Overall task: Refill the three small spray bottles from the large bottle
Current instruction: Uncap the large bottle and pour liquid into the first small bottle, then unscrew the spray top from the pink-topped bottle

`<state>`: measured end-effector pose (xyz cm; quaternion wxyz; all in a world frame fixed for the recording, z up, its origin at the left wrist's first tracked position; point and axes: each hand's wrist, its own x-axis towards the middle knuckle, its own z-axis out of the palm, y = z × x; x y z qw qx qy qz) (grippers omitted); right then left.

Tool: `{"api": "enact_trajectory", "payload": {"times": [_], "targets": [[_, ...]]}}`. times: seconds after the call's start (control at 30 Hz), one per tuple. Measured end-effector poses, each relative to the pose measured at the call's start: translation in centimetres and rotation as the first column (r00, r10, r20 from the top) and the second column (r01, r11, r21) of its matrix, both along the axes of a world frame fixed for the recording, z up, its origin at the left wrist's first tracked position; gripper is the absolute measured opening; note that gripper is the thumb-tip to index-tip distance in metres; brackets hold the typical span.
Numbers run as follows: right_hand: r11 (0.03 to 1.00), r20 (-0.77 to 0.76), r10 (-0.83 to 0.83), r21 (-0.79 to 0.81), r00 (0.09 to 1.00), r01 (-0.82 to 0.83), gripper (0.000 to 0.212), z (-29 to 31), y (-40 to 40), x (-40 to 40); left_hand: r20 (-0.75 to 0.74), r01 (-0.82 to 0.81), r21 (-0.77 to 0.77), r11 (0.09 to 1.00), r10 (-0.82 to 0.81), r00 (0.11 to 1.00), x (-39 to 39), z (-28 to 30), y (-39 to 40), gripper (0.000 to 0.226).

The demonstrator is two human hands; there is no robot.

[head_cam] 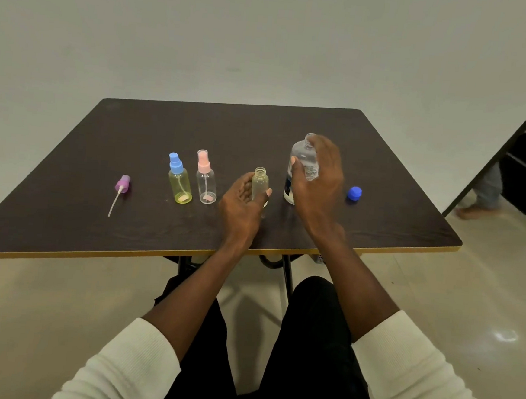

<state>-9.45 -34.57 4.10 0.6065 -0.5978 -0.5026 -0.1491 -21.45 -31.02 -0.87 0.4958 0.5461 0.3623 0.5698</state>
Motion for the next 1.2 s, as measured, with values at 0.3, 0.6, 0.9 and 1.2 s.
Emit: {"api": "enact_trajectory", "payload": {"times": [0.3, 0.6, 0.9, 1.2], "targets": [[0.948, -0.063, 0.241, -0.197, 0.968, -0.249, 0.01, -2.7, 1.0, -4.7, -0.036, -0.087, 0.034, 0.996, 0.088, 0.995, -6.5, 0.5, -1.1, 0.037], [0.794, -0.04, 0.526, -0.337, 0.85, -0.507, 0.009, -4.2, 4.3, -15.8, -0.132, -0.381, 0.073, 0.921, 0.388, 0.912, -18.2, 1.2, 0.7, 0.043], [0.669, -0.127, 0.569, -0.503, 0.812, -0.548, 0.018, -5.6, 7.8, -21.0, -0.212, -0.561, 0.037, 0.827, 0.555, 0.804, -25.0, 1.3, 8.0, 0.036], [0.585, -0.164, 0.536, -0.634, 0.828, -0.505, 0.02, -5.7, 10.0, -21.5, -0.305, -0.51, -0.005, 0.86, 0.485, 0.82, -25.7, -0.3, 13.1, 0.037]]}}
